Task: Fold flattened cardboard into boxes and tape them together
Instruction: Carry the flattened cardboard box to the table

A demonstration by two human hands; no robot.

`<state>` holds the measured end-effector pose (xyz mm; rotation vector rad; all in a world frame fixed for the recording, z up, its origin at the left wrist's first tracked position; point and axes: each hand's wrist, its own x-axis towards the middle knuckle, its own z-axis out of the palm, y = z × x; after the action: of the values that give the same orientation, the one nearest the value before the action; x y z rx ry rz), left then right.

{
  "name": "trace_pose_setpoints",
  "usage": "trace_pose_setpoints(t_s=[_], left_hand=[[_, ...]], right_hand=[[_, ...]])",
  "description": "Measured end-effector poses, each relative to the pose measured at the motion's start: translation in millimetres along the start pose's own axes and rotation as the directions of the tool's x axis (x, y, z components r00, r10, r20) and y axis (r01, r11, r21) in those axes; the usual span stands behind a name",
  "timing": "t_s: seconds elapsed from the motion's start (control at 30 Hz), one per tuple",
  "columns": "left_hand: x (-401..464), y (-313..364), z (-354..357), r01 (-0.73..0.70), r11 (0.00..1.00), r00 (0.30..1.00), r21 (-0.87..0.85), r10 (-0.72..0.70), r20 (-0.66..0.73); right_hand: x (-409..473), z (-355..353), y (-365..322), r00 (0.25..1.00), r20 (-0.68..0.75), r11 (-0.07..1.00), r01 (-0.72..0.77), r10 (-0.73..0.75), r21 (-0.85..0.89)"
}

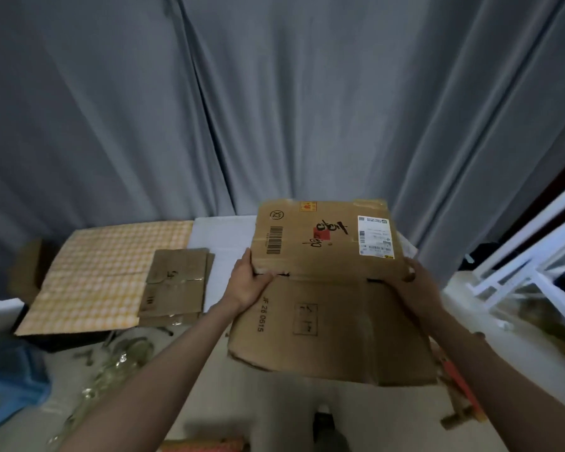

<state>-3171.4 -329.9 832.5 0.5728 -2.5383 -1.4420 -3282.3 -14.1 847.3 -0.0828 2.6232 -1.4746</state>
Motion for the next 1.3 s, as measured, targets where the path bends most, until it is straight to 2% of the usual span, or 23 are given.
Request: trace_pose_setpoints(t_s=[0.1,0.27,0.37,0.53,0.73,0.9,1.03,1.23,1.3], left_hand=[[42.1,-16.7,-5.1,0.081,0.997,0.996,0.006,-0.081,-0.042],[107.2,-36.9,-14.7,0.203,0.979,0.975,-0.009,-0.203,-0.092],[133.6,-49.8,-24.2,0.253,0.967,0.959,-0.015,-0.253,-0.127],[158.1,-69.7,-51.7,0.342,0.939,0.921,-0.04,-0.344,-0.186],[193.8,-94.4,-88.2,0.375,0.926,0.902,0.05,-0.351,-0.252],[233.0,-126.1,-108.7,0.336,0.941,0.926,0.045,-0.321,-0.2],[265.7,-167.0,-121.9,0.296,0.947,0.953,0.123,-0.284,-0.107],[300.5,-240.5,-154.0,0.268,0.95,0.963,0.158,-0.27,-0.009],[307.9,-262.8,-165.7,0.274,0.952,0.959,0.139,-0.281,0.037]], right_hand=[[56.2,34.0,-6.7,0.994,0.104,1.0,-0.014,0.012,0.021],[141.7,81.1,-20.4,0.986,0.167,0.999,-0.018,0.011,0.04],[184.3,111.3,-26.5,0.967,0.255,0.999,-0.031,0.025,0.02],[229.2,164.3,-51.5,0.949,0.316,1.0,-0.011,0.002,0.029],[262.2,216.6,-77.4,0.919,0.393,0.993,-0.069,0.028,0.092],[275.9,252.4,-78.1,0.932,0.355,0.99,-0.113,0.074,0.089],[271.6,286.5,-75.0,0.949,0.293,0.988,-0.14,0.115,0.066],[245.4,355.8,-75.7,0.962,0.192,0.98,-0.19,0.196,-0.053],[237.3,380.6,-74.2,0.962,0.156,0.975,-0.219,0.222,-0.039]])
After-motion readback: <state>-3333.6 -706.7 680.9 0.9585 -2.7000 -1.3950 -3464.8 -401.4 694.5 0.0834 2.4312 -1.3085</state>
